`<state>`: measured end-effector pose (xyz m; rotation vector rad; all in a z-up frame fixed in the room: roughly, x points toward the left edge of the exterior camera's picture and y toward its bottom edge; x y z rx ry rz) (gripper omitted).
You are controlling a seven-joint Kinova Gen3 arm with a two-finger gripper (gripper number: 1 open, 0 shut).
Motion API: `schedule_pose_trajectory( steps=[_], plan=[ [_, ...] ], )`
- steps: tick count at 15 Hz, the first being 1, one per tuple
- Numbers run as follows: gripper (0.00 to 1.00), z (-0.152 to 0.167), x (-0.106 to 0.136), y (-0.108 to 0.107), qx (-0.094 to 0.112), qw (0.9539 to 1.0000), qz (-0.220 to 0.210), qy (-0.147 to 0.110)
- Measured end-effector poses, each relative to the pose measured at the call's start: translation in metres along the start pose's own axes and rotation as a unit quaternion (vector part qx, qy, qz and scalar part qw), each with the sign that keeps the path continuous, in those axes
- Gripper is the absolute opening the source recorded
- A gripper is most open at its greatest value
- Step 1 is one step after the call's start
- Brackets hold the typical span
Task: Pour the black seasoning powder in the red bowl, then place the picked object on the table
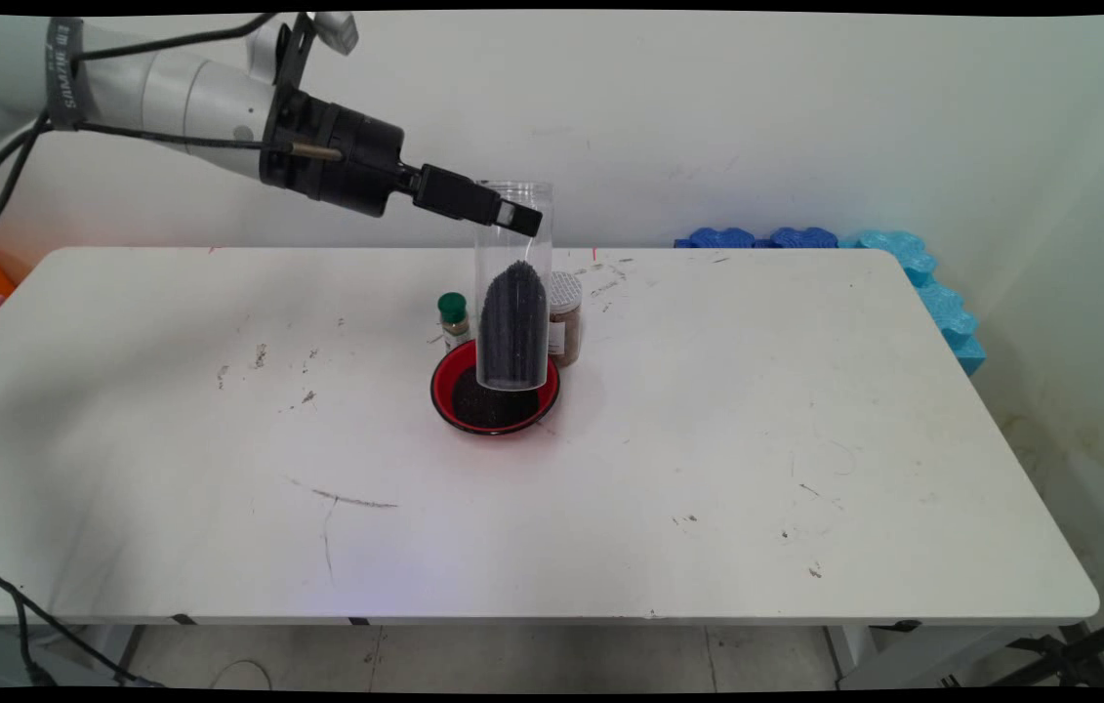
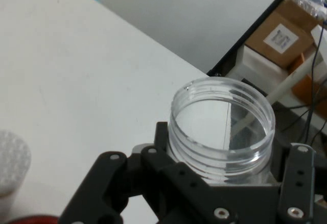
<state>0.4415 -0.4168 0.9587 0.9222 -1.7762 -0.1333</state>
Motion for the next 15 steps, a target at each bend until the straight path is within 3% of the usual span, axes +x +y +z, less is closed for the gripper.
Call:
schedule_pose_trajectory(
  steps=[4, 9, 15],
  plan=[
    [0.0, 0.004, -0.002, 0.018, -0.01, 0.9973, 0.072, 0.01],
    [0.0, 0.018, -0.008, 0.039, -0.025, 0.991, 0.129, 0.023],
    [0.0, 0.038, -0.024, 0.05, -0.033, 0.9785, 0.202, 0.029]
  ],
)
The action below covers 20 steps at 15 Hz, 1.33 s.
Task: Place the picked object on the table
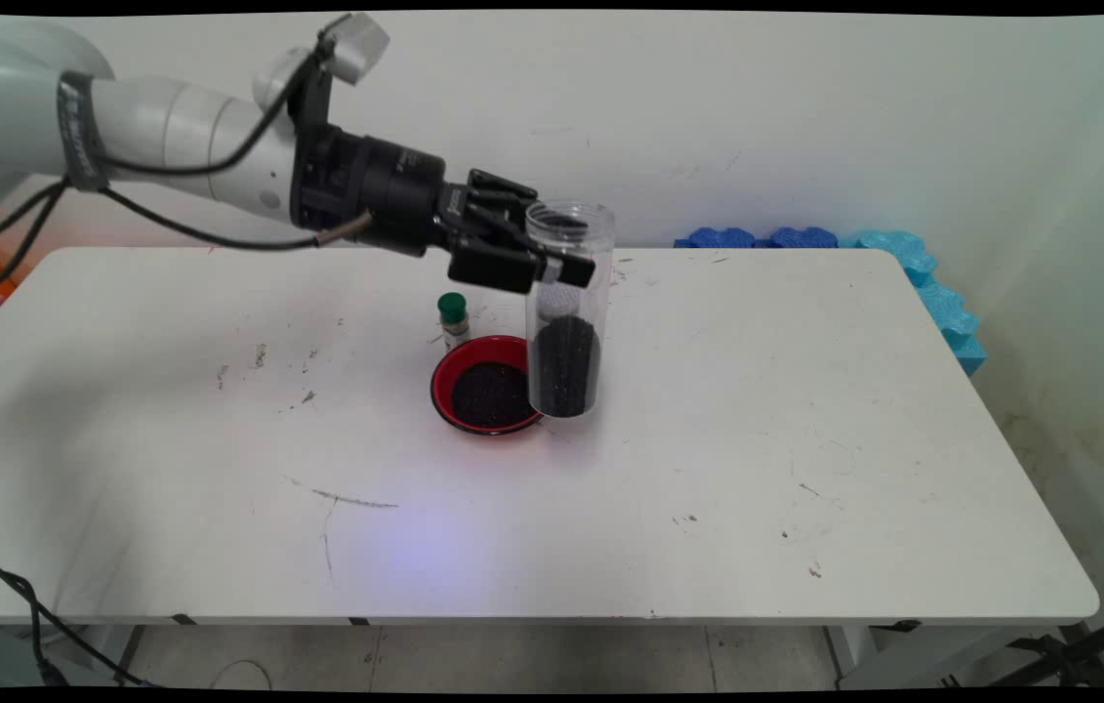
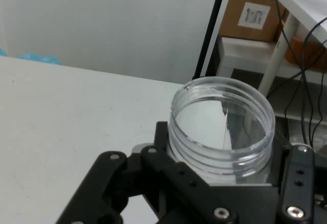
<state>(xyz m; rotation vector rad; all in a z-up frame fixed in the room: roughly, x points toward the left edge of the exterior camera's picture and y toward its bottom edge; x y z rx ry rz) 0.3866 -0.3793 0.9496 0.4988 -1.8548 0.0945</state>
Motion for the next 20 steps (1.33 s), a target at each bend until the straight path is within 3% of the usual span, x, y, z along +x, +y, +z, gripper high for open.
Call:
schedule_pose_trajectory(
  steps=[8, 20],
  plan=[
    [0.0, 0.025, -0.037, 0.015, -0.005, 0.9989, 0.046, -0.008],
    [0.0, 0.055, -0.091, 0.02, 0.008, 0.9989, 0.042, -0.02]
  ],
)
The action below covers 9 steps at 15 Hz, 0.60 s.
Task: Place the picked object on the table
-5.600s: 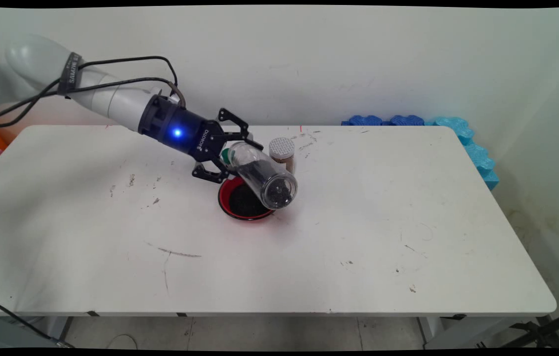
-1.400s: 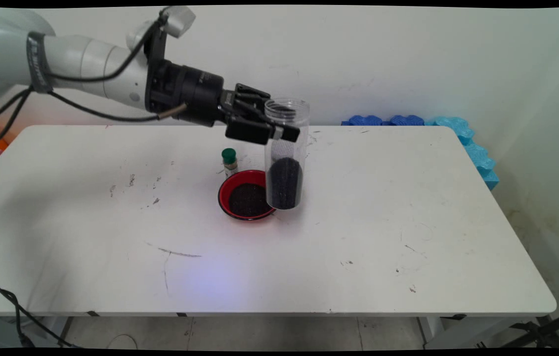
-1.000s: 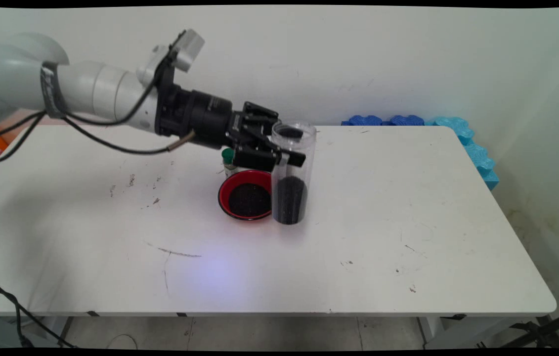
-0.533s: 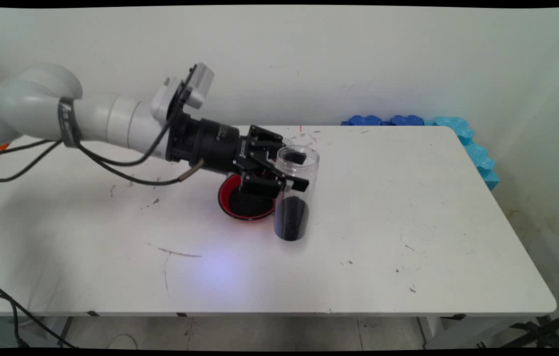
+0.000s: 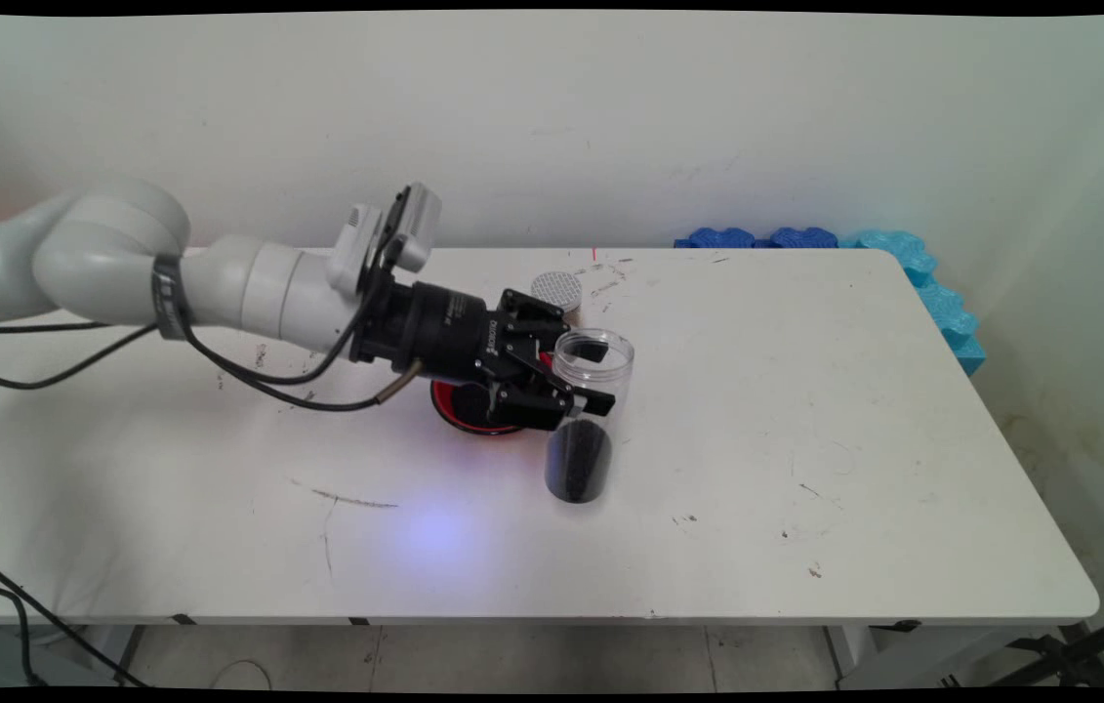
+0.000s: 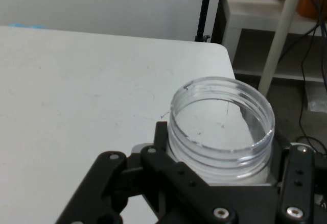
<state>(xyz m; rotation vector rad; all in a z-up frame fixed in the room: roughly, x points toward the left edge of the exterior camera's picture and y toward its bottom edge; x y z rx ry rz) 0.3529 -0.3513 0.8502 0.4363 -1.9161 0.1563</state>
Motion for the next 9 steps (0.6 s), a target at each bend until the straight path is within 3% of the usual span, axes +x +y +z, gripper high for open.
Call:
schedule_pose_trajectory(
  steps=[9],
  plan=[
    [0.0, 0.017, -0.027, -0.002, 0.014, 0.9998, -0.011, 0.0]
  ],
)
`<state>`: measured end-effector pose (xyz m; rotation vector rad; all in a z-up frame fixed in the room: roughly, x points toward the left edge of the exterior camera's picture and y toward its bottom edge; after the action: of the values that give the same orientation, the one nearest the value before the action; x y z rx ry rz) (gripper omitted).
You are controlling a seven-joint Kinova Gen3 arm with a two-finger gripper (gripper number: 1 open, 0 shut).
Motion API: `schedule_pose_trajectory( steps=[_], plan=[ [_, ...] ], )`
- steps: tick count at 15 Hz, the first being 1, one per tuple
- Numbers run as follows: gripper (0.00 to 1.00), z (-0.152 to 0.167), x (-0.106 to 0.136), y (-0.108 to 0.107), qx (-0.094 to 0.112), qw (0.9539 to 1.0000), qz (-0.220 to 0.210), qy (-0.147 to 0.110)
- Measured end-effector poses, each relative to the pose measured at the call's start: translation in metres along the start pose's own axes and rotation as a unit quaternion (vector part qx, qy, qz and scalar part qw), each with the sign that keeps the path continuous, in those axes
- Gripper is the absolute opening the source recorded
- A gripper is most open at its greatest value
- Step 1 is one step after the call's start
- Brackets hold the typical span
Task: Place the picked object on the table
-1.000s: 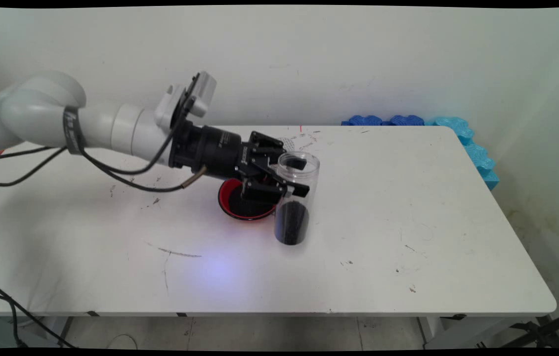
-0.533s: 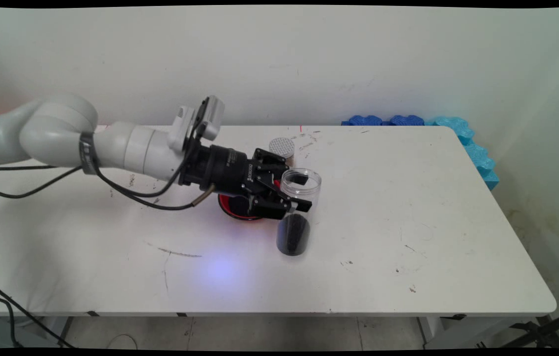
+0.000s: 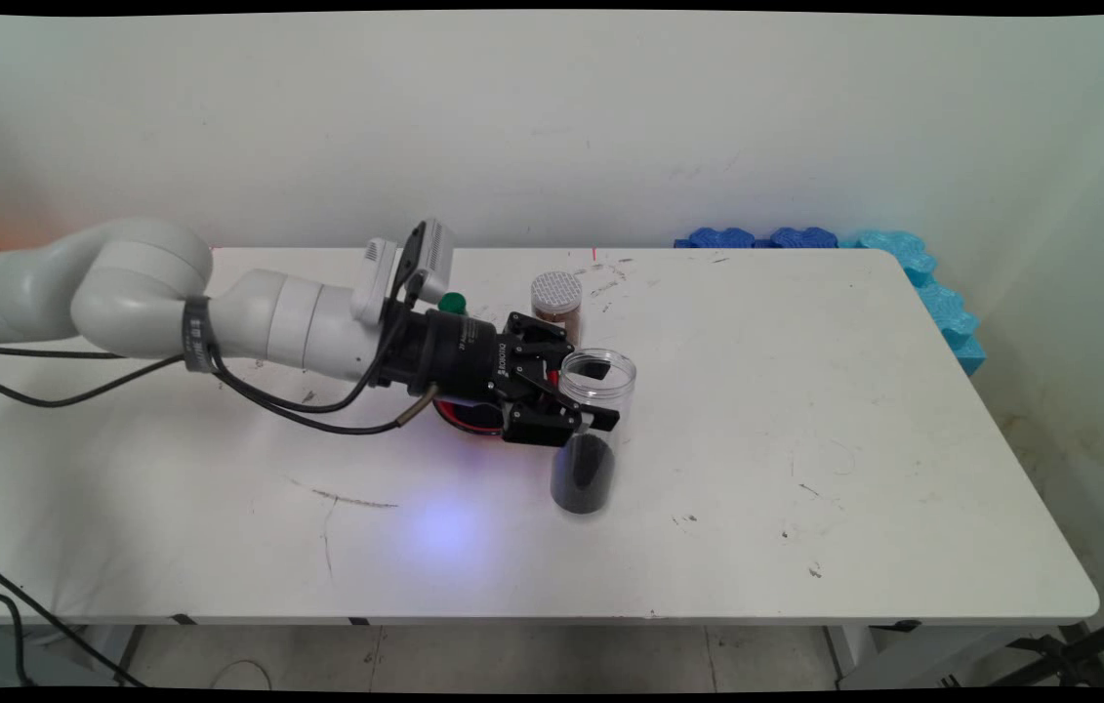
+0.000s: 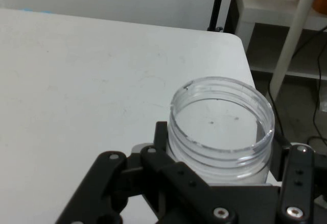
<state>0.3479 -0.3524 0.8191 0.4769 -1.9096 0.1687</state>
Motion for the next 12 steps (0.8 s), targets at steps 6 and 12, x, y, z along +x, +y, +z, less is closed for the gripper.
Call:
schedule_pose_trajectory(
  steps=[6, 12],
  plan=[
    [0.0, 0.006, -0.013, -0.003, 0.007, 1.0, -0.004, 0.0],
    [0.0, 0.008, -0.024, -0.003, 0.008, 1.0, -0.005, -0.002]
  ],
)
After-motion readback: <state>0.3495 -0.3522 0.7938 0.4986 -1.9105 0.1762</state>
